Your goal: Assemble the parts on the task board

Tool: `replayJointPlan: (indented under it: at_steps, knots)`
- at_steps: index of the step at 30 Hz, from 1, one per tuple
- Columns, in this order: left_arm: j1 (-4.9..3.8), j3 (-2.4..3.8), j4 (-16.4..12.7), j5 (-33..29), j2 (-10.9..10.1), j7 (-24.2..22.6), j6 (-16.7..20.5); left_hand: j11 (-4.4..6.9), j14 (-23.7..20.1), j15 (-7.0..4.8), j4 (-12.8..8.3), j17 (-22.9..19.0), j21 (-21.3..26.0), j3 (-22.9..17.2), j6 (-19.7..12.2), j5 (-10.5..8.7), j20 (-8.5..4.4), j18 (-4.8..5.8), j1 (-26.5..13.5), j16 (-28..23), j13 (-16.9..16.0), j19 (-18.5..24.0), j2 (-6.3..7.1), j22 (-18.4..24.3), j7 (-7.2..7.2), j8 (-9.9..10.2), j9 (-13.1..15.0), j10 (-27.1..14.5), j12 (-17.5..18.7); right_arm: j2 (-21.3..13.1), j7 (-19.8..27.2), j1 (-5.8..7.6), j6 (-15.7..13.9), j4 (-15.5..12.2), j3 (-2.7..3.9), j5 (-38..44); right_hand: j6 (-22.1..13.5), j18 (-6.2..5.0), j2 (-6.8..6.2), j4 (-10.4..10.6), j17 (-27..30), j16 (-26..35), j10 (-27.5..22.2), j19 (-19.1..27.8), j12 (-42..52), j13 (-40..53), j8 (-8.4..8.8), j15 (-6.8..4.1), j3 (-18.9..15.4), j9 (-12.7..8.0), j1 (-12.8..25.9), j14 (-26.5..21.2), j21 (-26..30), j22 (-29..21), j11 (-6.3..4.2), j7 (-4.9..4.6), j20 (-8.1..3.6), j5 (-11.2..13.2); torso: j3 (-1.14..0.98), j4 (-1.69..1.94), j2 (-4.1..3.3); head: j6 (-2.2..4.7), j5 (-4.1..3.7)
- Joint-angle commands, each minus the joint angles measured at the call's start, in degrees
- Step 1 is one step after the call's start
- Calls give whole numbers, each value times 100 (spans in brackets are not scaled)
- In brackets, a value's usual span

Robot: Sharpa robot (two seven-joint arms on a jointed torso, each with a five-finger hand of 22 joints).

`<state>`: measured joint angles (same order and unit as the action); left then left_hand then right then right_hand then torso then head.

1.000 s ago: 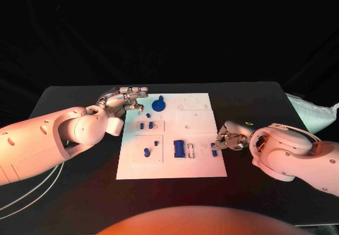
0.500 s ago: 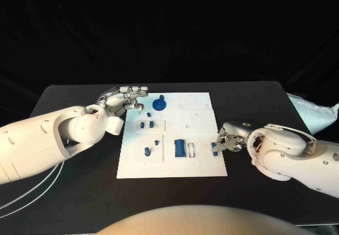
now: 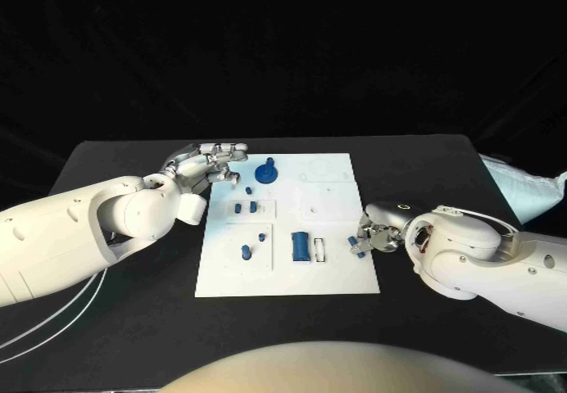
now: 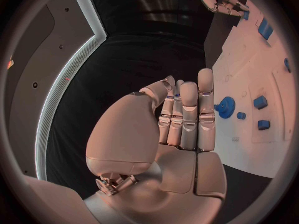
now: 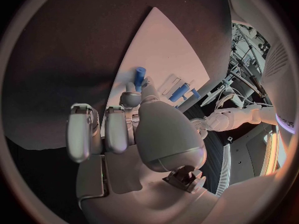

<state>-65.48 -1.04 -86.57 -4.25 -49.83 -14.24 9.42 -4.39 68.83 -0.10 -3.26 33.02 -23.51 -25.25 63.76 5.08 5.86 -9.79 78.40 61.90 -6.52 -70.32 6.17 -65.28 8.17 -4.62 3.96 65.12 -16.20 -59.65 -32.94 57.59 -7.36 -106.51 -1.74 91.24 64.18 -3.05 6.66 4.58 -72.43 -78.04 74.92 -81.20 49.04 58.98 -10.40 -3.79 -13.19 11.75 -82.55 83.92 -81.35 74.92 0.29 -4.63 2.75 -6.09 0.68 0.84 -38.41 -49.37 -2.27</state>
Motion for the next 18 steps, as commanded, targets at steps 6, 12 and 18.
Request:
replayJointPlan:
  at_steps: [6,12,18]
  knots:
    - [-2,3,-6,23,4,-10,-130,0,-61,12,6,-31,24,-27,-43,-1,-7,-57,-38,-26,-11,42,-35,8,-4,-7,4,-66,-45,204,-49,-161,718,186,-59,809,25,-31,-21,-353,4,39,-51,3,-147,-86,46,-12,228,-25,-432,285,38,236,-39,3,-29,301,2,3,2,-20,18]
    - [-2,2,-7,23,2,-8,-135,0,-61,12,6,-31,24,-27,-43,-1,-7,-57,-38,-26,-11,42,-35,8,-4,-7,4,-66,-45,293,-48,-212,807,252,-62,1007,29,-33,-63,-348,18,56,-49,12,-198,-119,73,3,228,-34,-350,279,49,225,-20,-16,-19,303,2,-3,2,-15,12]
    - [-2,2,-11,23,0,-4,-135,0,-61,12,6,-31,24,-27,-43,-1,-7,-57,-38,-26,-11,42,-35,8,-4,-7,4,-66,-45,295,-57,-227,691,282,-63,914,24,-36,7,-267,13,62,-42,14,-250,-147,130,-1,316,-52,-183,282,57,219,-7,12,-8,-114,5,4,3,-14,-9]
